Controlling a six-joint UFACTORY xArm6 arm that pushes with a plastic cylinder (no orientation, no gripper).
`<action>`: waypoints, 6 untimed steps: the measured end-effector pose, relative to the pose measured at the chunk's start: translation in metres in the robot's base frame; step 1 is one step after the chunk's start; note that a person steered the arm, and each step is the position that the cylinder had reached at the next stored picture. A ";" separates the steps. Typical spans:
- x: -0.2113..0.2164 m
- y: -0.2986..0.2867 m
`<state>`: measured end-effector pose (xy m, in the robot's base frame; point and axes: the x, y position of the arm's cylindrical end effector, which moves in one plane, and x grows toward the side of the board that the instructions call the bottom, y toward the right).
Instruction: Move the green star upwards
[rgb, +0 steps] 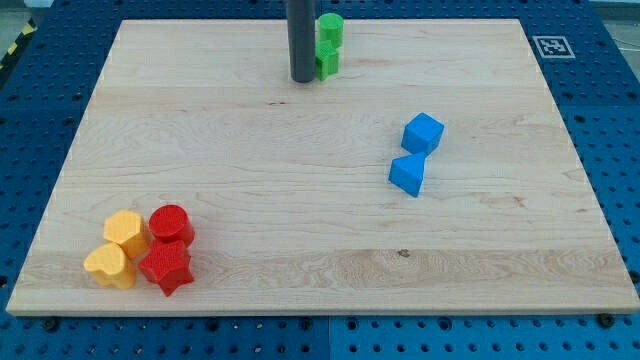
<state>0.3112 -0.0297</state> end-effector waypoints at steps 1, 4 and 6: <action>0.020 0.003; -0.001 0.054; -0.035 0.021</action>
